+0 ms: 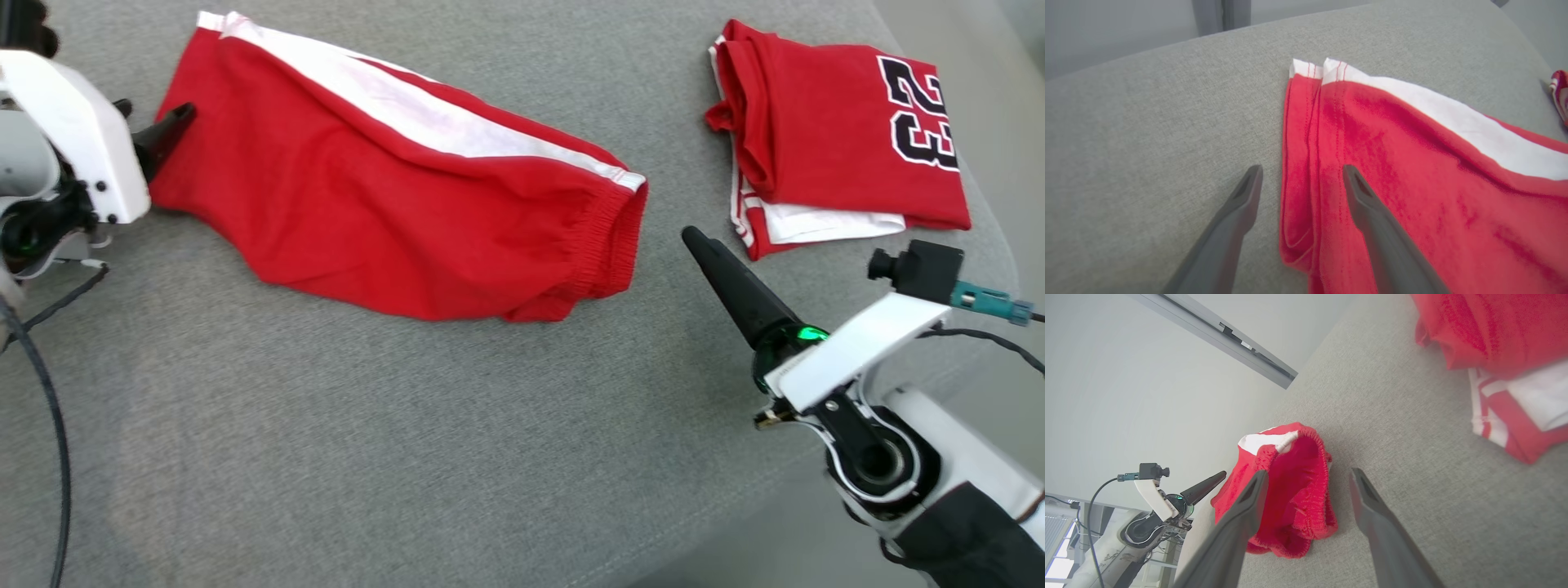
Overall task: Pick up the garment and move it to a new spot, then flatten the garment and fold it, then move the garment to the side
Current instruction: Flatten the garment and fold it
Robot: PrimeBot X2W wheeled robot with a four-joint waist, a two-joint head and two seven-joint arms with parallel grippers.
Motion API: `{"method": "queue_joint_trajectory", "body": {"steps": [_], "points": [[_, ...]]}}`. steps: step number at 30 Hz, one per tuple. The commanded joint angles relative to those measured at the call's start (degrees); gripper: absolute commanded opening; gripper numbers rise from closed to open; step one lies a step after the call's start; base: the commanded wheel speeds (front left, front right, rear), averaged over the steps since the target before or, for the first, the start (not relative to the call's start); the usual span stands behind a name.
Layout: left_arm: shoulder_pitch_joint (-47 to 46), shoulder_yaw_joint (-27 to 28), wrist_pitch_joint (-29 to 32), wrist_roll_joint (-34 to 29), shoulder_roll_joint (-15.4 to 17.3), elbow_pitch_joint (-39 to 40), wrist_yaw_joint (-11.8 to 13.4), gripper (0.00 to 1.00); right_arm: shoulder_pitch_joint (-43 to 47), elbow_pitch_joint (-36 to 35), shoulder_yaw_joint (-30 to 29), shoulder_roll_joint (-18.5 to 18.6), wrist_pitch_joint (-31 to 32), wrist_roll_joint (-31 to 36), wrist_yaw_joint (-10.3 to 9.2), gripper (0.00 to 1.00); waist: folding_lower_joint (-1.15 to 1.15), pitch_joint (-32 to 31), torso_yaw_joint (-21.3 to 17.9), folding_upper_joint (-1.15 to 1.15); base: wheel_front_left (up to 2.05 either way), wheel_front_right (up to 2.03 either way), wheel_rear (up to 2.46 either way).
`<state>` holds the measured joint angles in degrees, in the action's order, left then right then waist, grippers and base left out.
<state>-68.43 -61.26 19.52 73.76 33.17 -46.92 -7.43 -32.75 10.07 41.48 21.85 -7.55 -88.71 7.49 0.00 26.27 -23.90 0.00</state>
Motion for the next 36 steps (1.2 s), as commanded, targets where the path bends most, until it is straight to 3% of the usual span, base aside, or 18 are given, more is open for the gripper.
{"method": "queue_joint_trajectory", "body": {"steps": [1,14,18,22,26,27,28,29,30,36], "points": [[0.8,0.1,0.4,0.7,0.6,-0.4,-0.1,1.00,0.9,-0.8,-0.1,1.2,-0.3,0.8,0.01,1.00,0.00,0.5,-0.9,0.00,0.00,0.00,0.00],[2.0,0.1,6.3,5.0,3.9,-1.3,0.0,1.00,4.6,-8.8,-3.2,8.4,-1.9,3.2,0.01,1.00,0.00,1.3,-3.6,0.00,0.00,0.00,0.00],[2.7,-1.1,10.9,6.1,4.4,-0.3,0.0,1.00,6.3,-9.3,-3.5,11.2,-0.6,4.9,0.01,1.00,0.00,1.2,-3.6,0.00,0.00,0.00,0.00],[2.0,-1.3,11.3,6.2,4.4,0.4,0.0,1.00,7.6,-8.8,-3.9,13.8,1.5,7.8,0.01,1.00,0.00,0.9,-3.6,0.00,0.00,0.00,0.00],[1.4,-1.3,10.8,5.8,4.0,0.5,0.0,0.97,8.4,-9.5,-4.8,13.5,4.1,10.6,0.01,1.00,0.00,0.7,-3.8,0.00,0.00,0.00,0.00],[1.4,-1.3,10.6,5.7,3.9,0.5,0.0,0.80,8.6,-9.6,-5.2,13.1,4.6,11.1,0.01,1.00,0.00,0.6,-3.9,0.00,0.00,0.00,0.00],[1.5,-1.4,10.8,5.8,3.8,0.7,0.0,0.51,8.7,-9.6,-5.6,12.7,5.0,11.7,0.01,1.00,0.00,0.6,-4.0,0.00,0.00,0.00,0.00],[1.6,-1.6,11.0,6.0,3.8,0.9,0.0,0.40,8.8,-9.6,-6.1,12.2,5.5,12.2,0.01,1.00,0.00,0.5,-4.0,0.00,0.00,0.00,0.00],[1.7,-1.7,10.9,5.9,3.8,1.2,-0.1,0.00,9.0,-9.6,-6.7,11.7,5.9,12.7,0.01,1.00,0.00,0.4,-4.1,0.00,0.00,0.00,0.00],[2.0,-1.3,9.7,6.9,3.8,2.6,-0.1,0.00,10.9,-9.5,-10.3,8.8,9.0,16.1,0.01,1.00,0.00,-0.9,-3.3,0.00,0.00,0.00,0.00]]}}
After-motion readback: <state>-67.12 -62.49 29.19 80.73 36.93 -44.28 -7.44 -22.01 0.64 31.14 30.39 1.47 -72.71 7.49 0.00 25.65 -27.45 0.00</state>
